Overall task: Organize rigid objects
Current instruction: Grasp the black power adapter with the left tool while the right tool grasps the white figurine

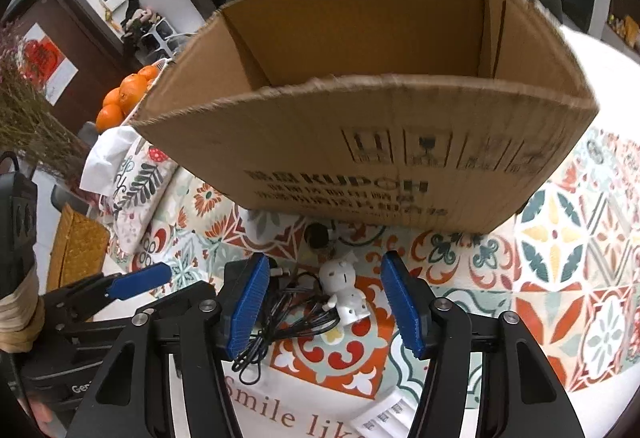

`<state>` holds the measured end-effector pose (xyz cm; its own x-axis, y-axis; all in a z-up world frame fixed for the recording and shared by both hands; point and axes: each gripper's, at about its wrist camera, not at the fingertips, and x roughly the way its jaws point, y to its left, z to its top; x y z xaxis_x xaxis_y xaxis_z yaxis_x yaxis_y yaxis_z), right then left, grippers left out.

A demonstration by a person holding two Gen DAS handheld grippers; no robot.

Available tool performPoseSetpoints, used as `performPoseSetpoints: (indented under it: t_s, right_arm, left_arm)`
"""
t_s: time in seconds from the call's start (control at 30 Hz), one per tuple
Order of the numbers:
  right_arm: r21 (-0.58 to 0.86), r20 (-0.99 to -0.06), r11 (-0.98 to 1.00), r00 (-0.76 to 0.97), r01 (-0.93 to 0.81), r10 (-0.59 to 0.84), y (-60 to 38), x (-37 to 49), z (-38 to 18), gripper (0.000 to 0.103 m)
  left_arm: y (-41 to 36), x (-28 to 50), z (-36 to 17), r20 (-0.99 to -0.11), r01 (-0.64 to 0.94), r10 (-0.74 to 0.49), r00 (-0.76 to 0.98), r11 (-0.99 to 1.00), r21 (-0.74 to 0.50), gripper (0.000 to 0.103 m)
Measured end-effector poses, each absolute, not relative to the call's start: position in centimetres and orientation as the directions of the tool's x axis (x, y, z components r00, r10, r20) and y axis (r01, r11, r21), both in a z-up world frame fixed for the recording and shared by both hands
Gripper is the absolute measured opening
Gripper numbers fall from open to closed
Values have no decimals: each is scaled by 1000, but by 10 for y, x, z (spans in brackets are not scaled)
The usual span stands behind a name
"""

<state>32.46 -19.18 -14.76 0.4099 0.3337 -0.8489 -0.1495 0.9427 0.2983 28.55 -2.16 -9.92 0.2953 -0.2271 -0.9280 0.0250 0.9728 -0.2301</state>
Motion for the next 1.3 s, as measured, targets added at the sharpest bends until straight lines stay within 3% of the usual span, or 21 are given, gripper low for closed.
performPoseSetpoints:
  t_s: [0.57,1.3]
  right_arm:
    - [402,-845,911,348,-86,406,-202,333,-180,44]
    - [373,-867,925,331,-67,373,-199,333,-201,44]
  left_arm:
    - [-31,299,-132,-938,-67,-242,249,962,-266,50]
    - [-36,302,-159,-958,-65,-197,210,975,-215,43]
